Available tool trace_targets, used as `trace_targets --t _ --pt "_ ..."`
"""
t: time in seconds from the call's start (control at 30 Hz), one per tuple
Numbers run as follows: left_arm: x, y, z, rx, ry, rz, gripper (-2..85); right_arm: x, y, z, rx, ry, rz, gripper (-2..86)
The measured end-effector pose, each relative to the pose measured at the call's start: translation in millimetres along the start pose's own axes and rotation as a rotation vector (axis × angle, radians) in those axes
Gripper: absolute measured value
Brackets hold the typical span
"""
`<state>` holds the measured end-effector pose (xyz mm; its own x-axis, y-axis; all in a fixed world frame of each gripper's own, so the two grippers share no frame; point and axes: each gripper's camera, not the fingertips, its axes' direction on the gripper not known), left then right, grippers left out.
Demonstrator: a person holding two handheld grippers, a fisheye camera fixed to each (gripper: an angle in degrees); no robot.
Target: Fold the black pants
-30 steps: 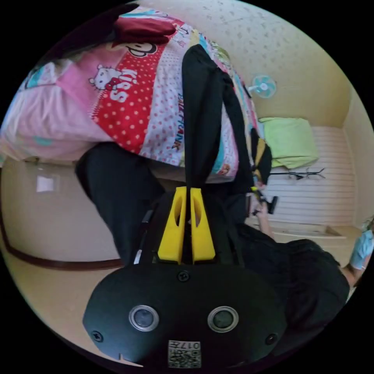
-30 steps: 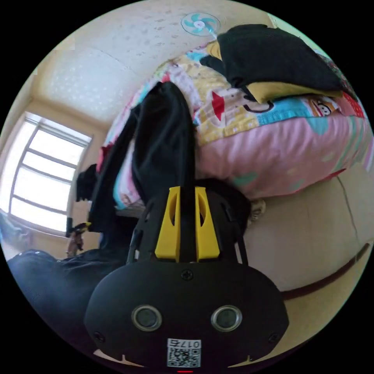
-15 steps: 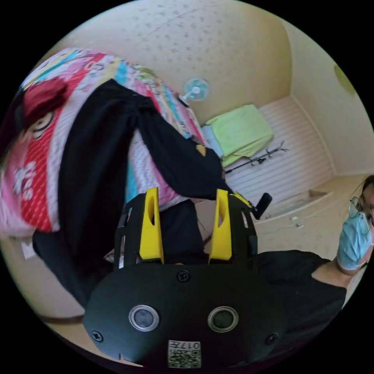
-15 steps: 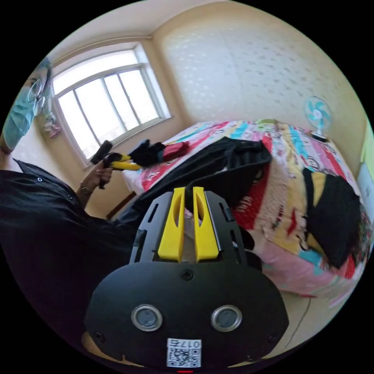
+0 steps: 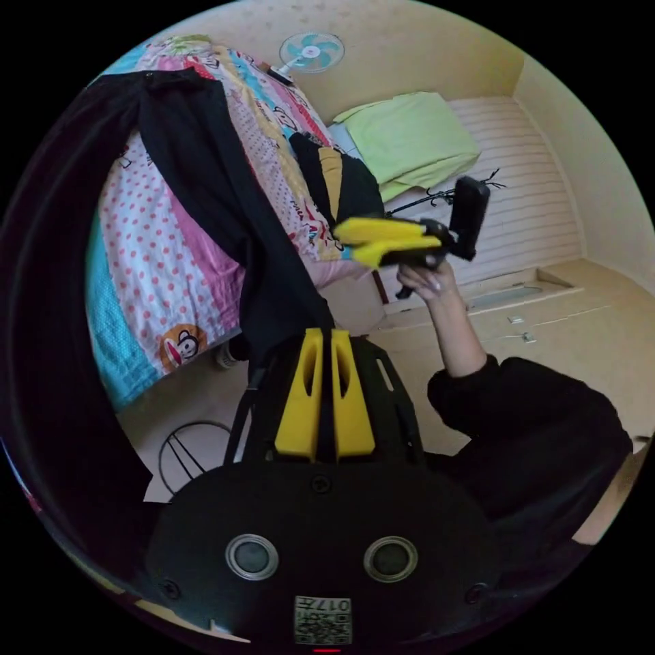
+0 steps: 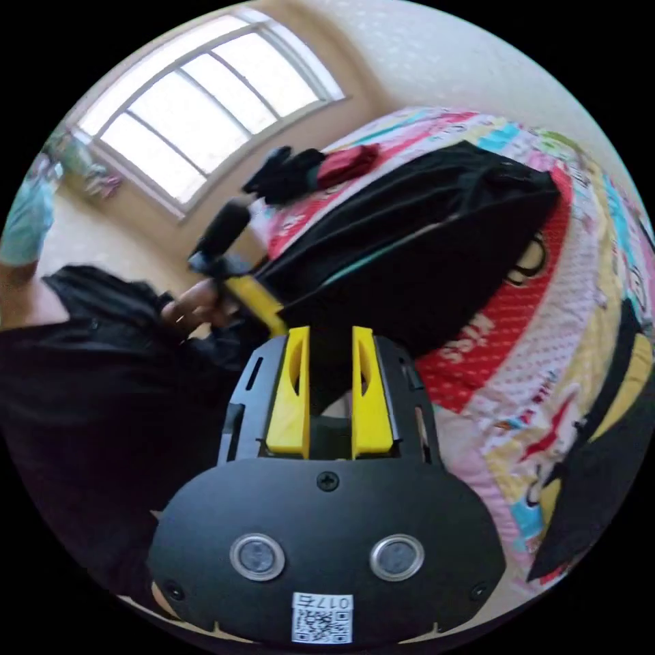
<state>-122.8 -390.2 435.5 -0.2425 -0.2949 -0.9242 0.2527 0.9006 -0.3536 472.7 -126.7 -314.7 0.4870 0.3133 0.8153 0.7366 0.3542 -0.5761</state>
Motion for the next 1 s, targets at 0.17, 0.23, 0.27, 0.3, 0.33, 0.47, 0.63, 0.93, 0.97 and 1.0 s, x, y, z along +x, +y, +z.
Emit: trace_targets --t 0.17,0.23,0.27,0.3,0.33,0.47,0.63,0.93,0.97,1.0 --pt "1 10 -10 0.045 0.019 0.069 -0.8 166 -128 -21 0.164 0.009 0.308 17.4" --pt "-2 10 -13 0.049 0.027 0.089 -0.8 229 -170 -11 0.236 -0.131 0.396 19.2" --pt "-5 10 -14 0.052 0.044 0.093 -0.8 265 -189 -2 0.289 -0.164 0.49 19.9" --pt "-7 10 -15 0.054 0.056 0.093 -0.8 293 -202 7 0.329 -0.143 0.569 20.1" --pt "-11 10 -17 0.058 0.08 0.098 -0.8 304 -208 11 0.335 -0.114 0.608 19.8" --pt "-33 20 -32 0.112 0.152 0.095 -0.8 343 -222 30 0.408 0.02 0.802 8.2" --pt "-93 66 -84 0.216 0.223 0.004 -0.8 315 -251 48 0.663 -0.266 0.628 2.8" --pt "-157 192 -203 0.457 0.016 -0.249 0.3 179 -401 165 0.517 -0.437 0.304 2.3" --pt "-165 196 -203 0.423 0.008 -0.295 1.6 171 -402 182 0.512 -0.441 0.334 2.5" --pt "-169 197 -202 0.395 0.011 -0.314 2.2 168 -395 192 0.536 -0.481 0.352 3.5"
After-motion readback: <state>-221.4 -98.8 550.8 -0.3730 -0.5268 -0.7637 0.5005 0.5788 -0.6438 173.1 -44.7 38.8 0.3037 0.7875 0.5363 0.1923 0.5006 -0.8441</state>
